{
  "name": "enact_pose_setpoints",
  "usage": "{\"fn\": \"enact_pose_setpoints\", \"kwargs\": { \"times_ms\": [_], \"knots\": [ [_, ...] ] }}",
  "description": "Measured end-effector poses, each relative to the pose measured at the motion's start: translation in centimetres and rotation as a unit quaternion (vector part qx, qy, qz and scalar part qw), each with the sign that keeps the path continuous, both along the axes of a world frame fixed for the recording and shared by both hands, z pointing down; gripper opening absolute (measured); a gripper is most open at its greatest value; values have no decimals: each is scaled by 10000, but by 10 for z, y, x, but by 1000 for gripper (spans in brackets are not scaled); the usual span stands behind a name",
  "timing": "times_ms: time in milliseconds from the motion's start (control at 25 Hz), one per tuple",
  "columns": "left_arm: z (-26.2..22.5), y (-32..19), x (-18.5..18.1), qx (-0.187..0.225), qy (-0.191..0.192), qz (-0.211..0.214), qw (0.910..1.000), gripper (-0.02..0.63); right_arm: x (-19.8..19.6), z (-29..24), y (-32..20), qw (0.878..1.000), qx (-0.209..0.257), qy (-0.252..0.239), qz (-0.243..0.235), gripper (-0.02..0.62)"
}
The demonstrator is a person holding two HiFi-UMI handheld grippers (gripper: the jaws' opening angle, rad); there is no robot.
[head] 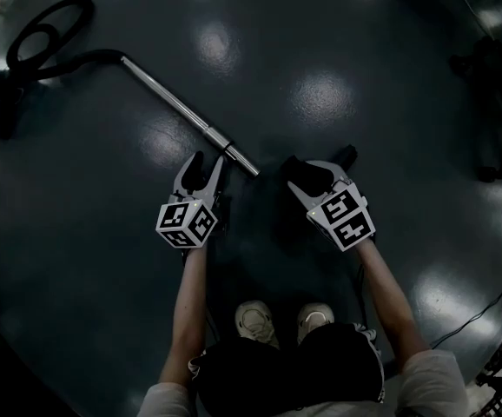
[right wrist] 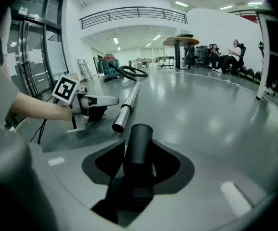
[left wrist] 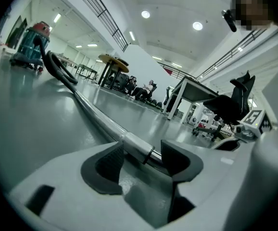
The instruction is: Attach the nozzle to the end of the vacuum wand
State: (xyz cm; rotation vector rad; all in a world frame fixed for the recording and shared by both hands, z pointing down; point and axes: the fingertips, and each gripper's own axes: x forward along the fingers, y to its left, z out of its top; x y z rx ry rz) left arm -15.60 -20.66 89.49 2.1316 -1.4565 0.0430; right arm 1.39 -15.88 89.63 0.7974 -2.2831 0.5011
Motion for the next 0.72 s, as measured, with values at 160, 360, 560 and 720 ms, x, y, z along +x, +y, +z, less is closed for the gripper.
{"fn": "enact_pose_setpoints", "kwargs": {
  "times_ms": [160,360,560,720],
  "knots": [
    [4,-16,-1,-144,39,52,9999,245,-14,3,1,9990,-78,190,-398,181],
    [9,-29,-3,-688,139,-88,9975,247,-19,1,0,9982,-270,257,-459,181],
    [21,-35,8,-1348,668,-138,9885,255,-19,4,0,9982,-381,198,-421,181],
    [33,-31,26,-2163,1077,91,9703,272,-21,1,3,9973,-244,282,-628,181]
  ]
}}
